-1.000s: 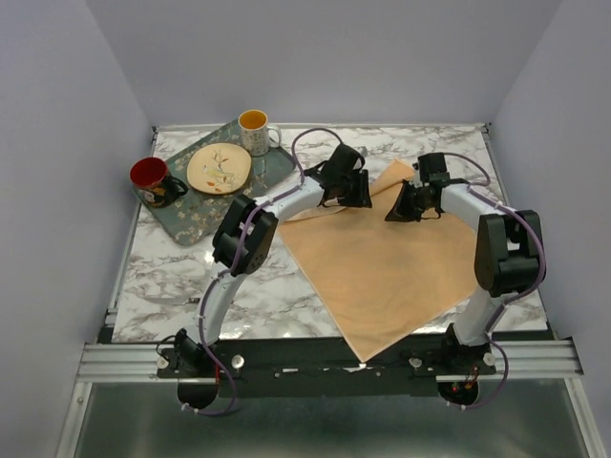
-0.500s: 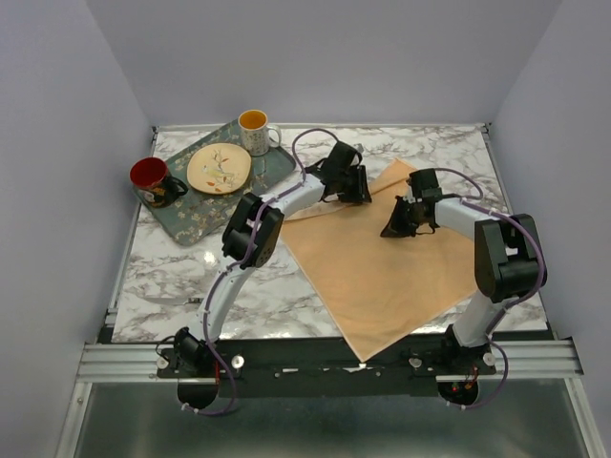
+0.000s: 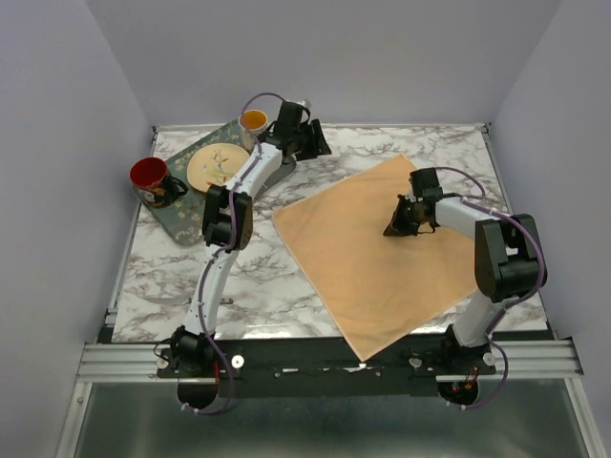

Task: Fold the napkin, place the utensils inside, and roll it up
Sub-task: Flatten the napkin out

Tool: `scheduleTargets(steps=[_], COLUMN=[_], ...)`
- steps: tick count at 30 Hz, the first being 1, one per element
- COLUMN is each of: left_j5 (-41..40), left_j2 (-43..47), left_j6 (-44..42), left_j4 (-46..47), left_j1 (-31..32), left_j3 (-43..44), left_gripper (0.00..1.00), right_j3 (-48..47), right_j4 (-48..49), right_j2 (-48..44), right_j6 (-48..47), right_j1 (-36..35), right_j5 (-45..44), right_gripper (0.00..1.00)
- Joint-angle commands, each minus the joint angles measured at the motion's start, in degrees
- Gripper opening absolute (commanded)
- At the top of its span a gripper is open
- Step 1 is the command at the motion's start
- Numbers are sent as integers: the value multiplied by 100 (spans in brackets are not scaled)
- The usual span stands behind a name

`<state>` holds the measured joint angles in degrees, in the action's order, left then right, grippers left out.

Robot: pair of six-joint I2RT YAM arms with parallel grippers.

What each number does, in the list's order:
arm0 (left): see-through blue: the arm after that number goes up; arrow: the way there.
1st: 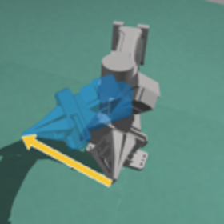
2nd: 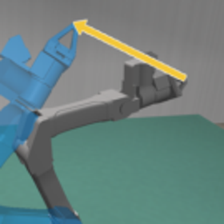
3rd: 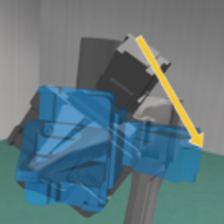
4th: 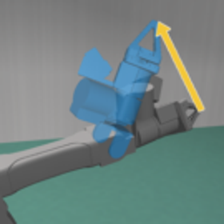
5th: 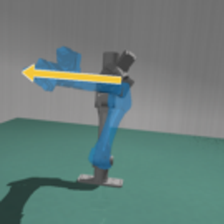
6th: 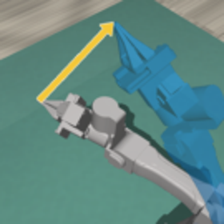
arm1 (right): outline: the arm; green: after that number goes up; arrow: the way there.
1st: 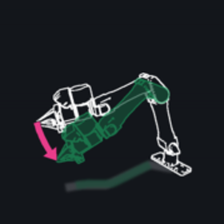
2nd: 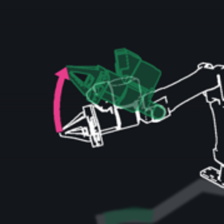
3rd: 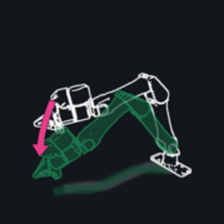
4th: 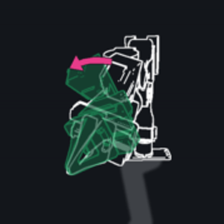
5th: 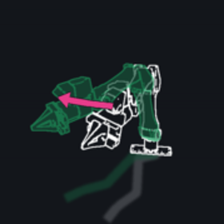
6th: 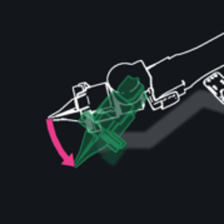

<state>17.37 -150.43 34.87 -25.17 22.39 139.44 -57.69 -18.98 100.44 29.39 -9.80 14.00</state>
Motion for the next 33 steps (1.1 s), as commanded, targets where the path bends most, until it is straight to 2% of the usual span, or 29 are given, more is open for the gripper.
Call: scheduleTargets(steps=[1,6,7,8,10,12,14,18,22,27,33], left_j5=[399,-565,-1281,-1593,-2303,-2570,-2720,-2519,-2712,-2616,-1738], left_j2=[1583,2570,2815,2948,3421,3713,4012,4188,3961,3469,2669], left_j6=[-60,-349,-437,-551,-780,-876,-1000,-833,-938,-904,-570], left_j4=[82,-556,-733,-848,-850,-762,-753,-761,-832,-919,-955], left_j1=[248,871,1177,1310,1574,1899,2119,2173,2129,2015,1585], left_j3=[-661,-2068,-2235,-2628,-3183,-3887,-4361,-4873,-5023,-4812,-4321], left_gripper=[63,63,63,63,63,63,64,65,65,65,65], right_j3=[-479,-1654,-1893,-2130,-2728,-2984,-3134,-3379,-3801,-4083,-4504], right_j4=[-193,-789,-1000,-1254,-1792,-2055,-2057,-2100,-2355,-2505,-2733], right_j2=[-218,123,246,396,756,932,1161,1565,1952,2268,2646], right_j6=[-240,-730,-820,-899,-1241,-1426,-1471,-1436,-1392,-1427,-1532], right_j1=[-30,-22,-22,-22,-22,13,66,180,180,198,233], right_j5=[-668,-1118,-1362,-1643,-2101,-2234,-2139,-1779,-1550,-1488,-1540], right_gripper=[1,16,18,25,31,38,41,43,43,43,42])
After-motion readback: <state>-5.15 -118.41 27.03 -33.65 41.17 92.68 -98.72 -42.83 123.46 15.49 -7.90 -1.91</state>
